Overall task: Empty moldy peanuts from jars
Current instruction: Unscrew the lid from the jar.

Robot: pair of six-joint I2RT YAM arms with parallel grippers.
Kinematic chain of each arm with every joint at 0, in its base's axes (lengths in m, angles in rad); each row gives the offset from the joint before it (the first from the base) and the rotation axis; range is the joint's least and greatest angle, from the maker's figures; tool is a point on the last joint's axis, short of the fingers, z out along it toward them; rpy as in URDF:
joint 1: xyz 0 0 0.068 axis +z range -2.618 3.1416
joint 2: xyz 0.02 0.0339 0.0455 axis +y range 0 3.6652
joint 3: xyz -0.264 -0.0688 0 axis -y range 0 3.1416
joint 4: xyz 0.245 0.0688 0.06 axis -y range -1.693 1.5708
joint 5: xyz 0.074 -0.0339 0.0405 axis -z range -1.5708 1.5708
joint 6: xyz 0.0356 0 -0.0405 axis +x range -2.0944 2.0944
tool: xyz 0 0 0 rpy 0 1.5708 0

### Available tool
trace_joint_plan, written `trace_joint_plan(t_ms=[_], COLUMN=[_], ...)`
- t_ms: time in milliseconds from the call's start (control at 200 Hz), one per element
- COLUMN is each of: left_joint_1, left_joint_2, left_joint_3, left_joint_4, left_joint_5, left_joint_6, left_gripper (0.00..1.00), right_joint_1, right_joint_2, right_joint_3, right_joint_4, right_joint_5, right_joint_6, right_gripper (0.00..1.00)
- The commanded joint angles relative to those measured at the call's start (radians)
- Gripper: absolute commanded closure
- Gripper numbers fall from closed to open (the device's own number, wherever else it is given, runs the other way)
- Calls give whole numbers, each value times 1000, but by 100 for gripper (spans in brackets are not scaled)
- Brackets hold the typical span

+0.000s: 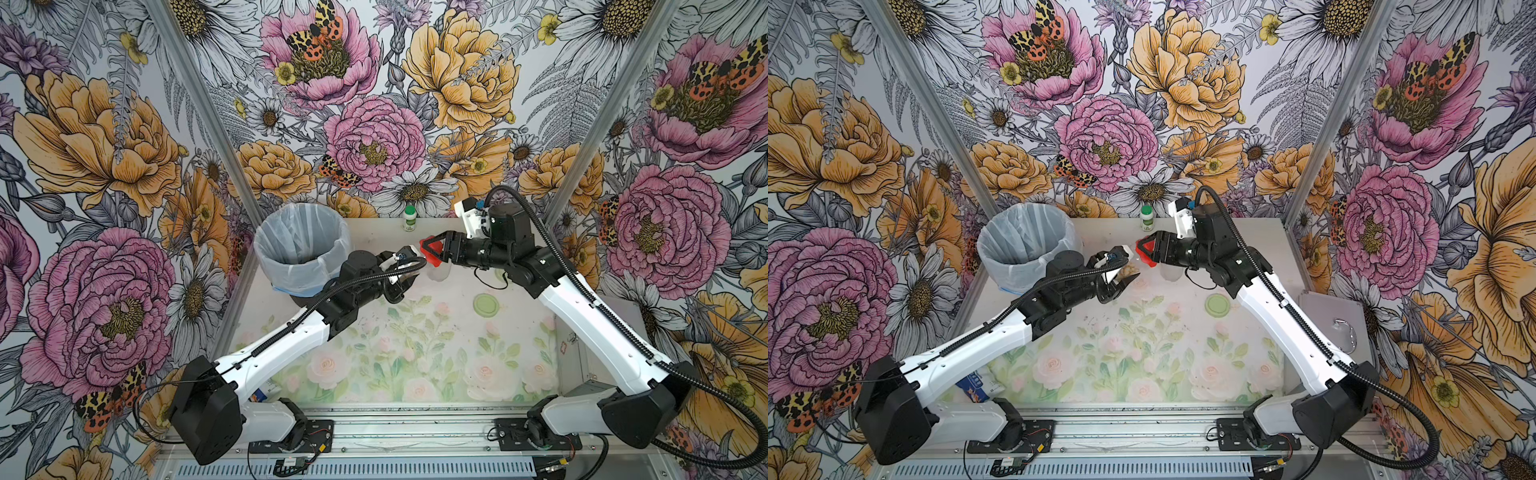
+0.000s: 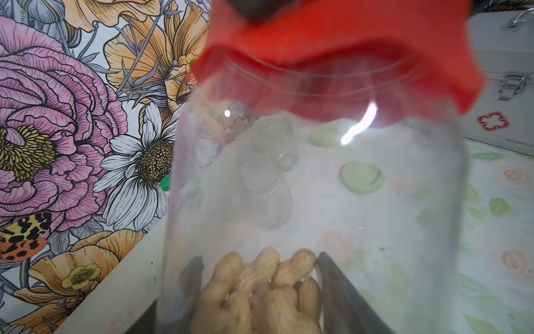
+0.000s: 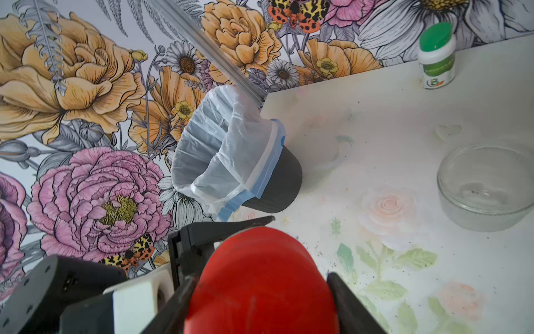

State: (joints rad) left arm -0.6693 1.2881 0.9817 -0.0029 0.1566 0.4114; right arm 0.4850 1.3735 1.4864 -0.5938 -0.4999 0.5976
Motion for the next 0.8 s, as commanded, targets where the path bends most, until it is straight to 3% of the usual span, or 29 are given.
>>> trace_joint_plan(t_ms=[0,100,345,540,791], left_joint_1=[66,102,108,149,201], left_joint_2=[-68,-79,-30,-31,-42], left_joint_3=[-25,-29,27,37,42], left_joint_4=[23,-17,-180,-216,-231], left_joint_5=[256,387,419,414,423], left_joint_6=[-81,-97,-40,-21,-14], left_gripper=[76,77,81,83,85], right_joint_1=[-43,-96,-115,-151,-161], right_joint_2=[23,45,52,79,114], right_joint_3=[32,31,34,103,158], right_joint_4=[-32,-33,-156,-385,-505], right_joint_5=[-240,-361,-551,-527,-460], right_joint_6=[-241,-341,-689,-929,-1032], right_gripper=[44,46,47,46,48])
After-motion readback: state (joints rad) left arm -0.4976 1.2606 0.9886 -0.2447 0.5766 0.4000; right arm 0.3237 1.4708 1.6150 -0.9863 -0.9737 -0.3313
